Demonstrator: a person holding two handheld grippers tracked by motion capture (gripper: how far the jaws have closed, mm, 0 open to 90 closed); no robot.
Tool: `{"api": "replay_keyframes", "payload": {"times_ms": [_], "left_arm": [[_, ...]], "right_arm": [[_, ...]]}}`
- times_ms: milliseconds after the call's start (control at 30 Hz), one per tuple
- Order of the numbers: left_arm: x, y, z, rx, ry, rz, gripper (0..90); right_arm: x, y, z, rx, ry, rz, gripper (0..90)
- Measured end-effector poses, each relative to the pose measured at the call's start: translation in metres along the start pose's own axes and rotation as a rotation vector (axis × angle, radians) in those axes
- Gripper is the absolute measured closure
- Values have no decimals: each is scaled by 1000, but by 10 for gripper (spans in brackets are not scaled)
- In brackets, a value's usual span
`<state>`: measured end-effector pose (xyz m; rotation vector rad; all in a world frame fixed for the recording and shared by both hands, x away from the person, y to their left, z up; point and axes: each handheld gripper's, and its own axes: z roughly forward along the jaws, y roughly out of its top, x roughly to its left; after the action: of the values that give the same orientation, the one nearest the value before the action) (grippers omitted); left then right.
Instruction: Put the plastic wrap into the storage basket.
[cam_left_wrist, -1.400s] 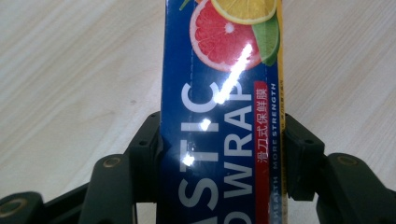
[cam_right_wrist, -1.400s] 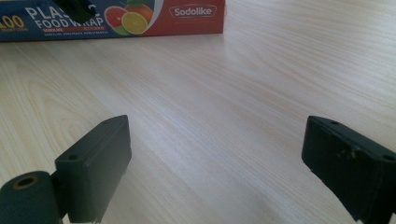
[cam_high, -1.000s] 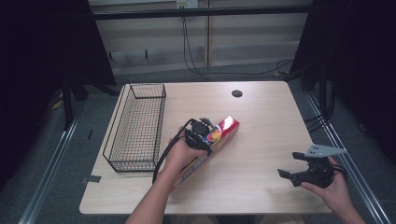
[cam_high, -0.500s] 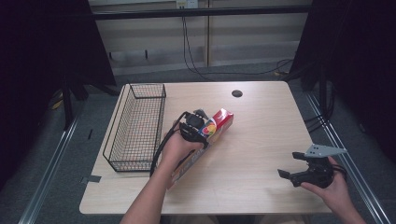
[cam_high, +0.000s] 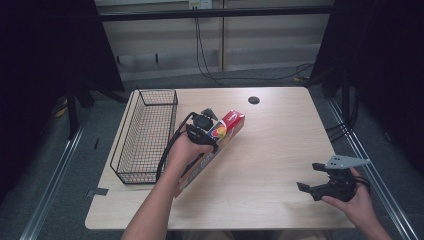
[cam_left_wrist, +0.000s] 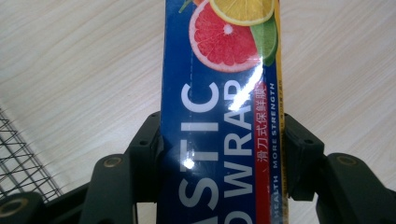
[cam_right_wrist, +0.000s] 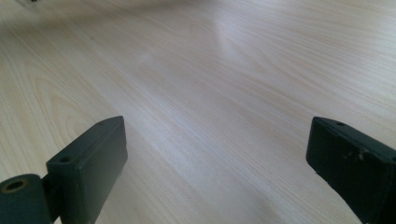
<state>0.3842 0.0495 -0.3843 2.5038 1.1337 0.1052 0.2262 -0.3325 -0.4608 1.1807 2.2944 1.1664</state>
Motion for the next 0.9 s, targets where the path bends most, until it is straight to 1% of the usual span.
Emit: {"api": "replay_keyframes", "payload": {"times_ms": [33, 67, 100, 133, 167, 267, 300, 333, 367, 500, 567, 600, 700, 767, 800, 833, 867, 900], "left_arm": [[2, 0, -1, 1, -7, 1, 435], [3, 1, -3, 8, -12, -7, 435], [4, 1, -4, -3, -7, -9, 435], [5, 1, -5, 2, -4, -6, 435], [5, 2, -6, 7, -2, -13, 435], [6, 4, -10, 6, 6, -15, 435], [7, 4, -11, -3, 8, -21, 435], [6, 4, -11, -15, 4, -36, 435], [7, 4, -12, -17, -1, -44, 435], [9, 5, -16, -22, 12, -46, 435], [11, 6, -18, -20, 9, -53, 435], [12, 6, -20, -19, 13, -50, 435], [13, 6, -23, -27, 9, -66, 435], [15, 6, -24, -31, 16, -58, 435], [15, 6, -25, -28, 10, -61, 435], [16, 6, -27, -27, 17, -64, 435], [18, 7, -28, -25, 15, -59, 435], [18, 7, -29, -28, 18, -68, 435]], "right_arm": [[0, 0, 0, 2, 1, -2, 53], [0, 0, 1, 0, 1, -5, 52], [0, 0, 1, 1, 2, -7, 51], [0, 0, 1, 3, 0, -8, 51], [0, 0, 2, 5, 2, -7, 51], [0, 0, 2, 2, 1, -10, 51], [0, 0, 1, 2, 2, -9, 51], [0, 0, 1, 3, 1, -8, 51], [0, -1, 1, 6, 2, -4, 51], [0, -1, 2, 11, 11, -6, 47], [1, -1, 2, 11, 14, -6, 45], [1, -1, 2, 11, 13, -7, 45], [1, -1, 2, 10, 14, -9, 44], [1, -1, 2, 11, 12, -10, 44], [1, -1, 2, 11, 12, -11, 44], [2, -1, 2, 12, 14, -11, 44], [2, -1, 3, 11, 14, -11, 44], [2, 0, 3, 11, 14, -11, 44]]}}
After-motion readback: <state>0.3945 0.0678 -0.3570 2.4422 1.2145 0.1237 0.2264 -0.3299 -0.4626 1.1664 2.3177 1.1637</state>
